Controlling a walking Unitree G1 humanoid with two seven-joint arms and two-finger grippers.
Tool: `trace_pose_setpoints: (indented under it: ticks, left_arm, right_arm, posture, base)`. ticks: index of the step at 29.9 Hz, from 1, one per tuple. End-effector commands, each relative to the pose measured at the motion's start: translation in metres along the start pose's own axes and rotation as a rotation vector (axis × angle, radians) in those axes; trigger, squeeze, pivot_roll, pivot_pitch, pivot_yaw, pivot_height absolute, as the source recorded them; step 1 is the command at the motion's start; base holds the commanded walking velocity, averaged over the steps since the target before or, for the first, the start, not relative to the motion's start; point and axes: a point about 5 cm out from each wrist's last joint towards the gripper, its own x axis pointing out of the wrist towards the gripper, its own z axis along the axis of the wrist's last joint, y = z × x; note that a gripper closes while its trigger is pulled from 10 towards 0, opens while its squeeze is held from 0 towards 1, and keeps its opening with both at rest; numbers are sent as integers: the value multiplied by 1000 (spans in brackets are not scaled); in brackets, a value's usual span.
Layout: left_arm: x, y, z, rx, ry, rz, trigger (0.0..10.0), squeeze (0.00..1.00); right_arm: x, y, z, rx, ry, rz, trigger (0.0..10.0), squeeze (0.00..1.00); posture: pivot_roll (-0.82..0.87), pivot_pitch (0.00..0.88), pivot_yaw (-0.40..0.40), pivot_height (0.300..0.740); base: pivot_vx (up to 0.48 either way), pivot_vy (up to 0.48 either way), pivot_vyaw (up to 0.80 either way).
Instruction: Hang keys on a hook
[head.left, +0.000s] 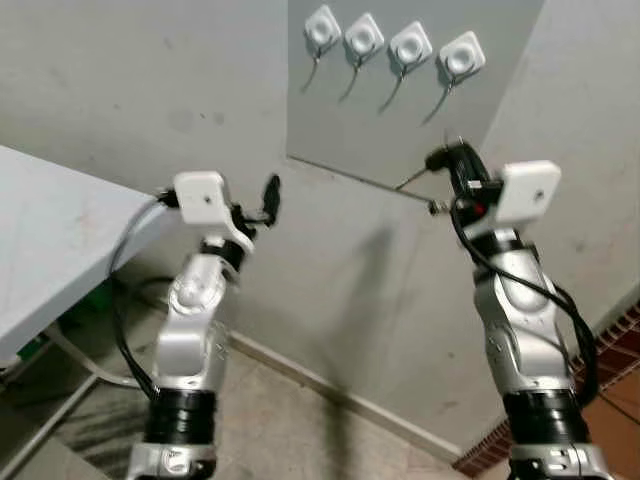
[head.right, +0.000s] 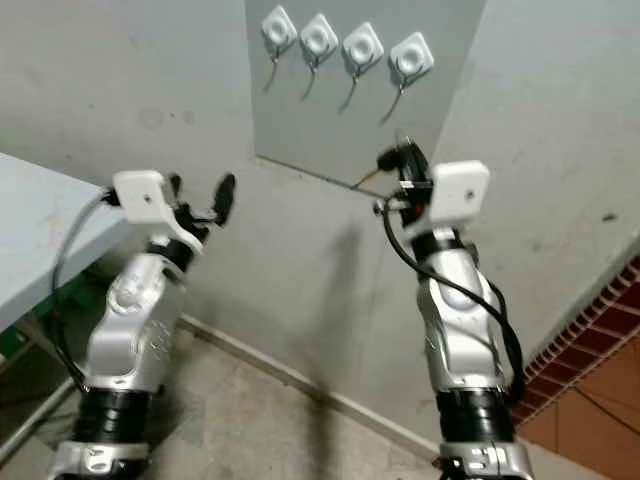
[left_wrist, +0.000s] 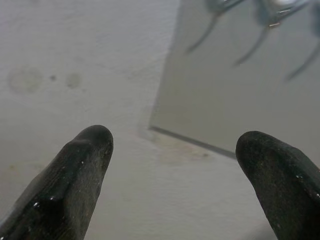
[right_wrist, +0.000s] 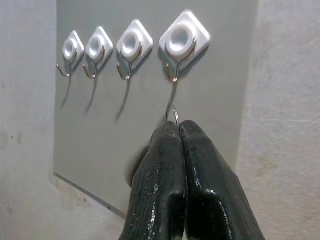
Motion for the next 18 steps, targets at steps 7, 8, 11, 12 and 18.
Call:
trace_pose_setpoints:
  ticks: [7, 8, 11, 12, 18]
  left_arm:
    - [2, 1, 9, 2, -16, 6, 10000, 0]
    - [3, 1, 9, 2, -17, 6, 10000, 0]
    - [3, 0, 9, -1, -18, 5, 10000, 0]
    - [3, 0, 9, -2, -17, 5, 10000, 0]
    - [3, -3, 9, -7, -11, -6, 10000, 0]
  right_arm:
    - [4, 4, 7, 7, -19, 30, 10000, 0]
    - [3, 4, 7, 6, -18, 33, 10000, 0]
    - [2, 4, 7, 4, -13, 37, 10000, 0]
    - [2, 4, 7, 4, -12, 37, 10000, 0]
    - [2, 5, 5, 7, -3, 43, 10000, 0]
  posture:
    - [10, 0, -79, 740]
    - [9, 0, -79, 740]
    - [7, 0, -81, 740]
    - [7, 0, -81, 740]
    - [8, 0, -81, 740]
  base:
    - [0, 0, 0]
    - [0, 0, 0]
    - [0, 0, 0]
    - [0, 0, 0]
    - [0, 0, 0]
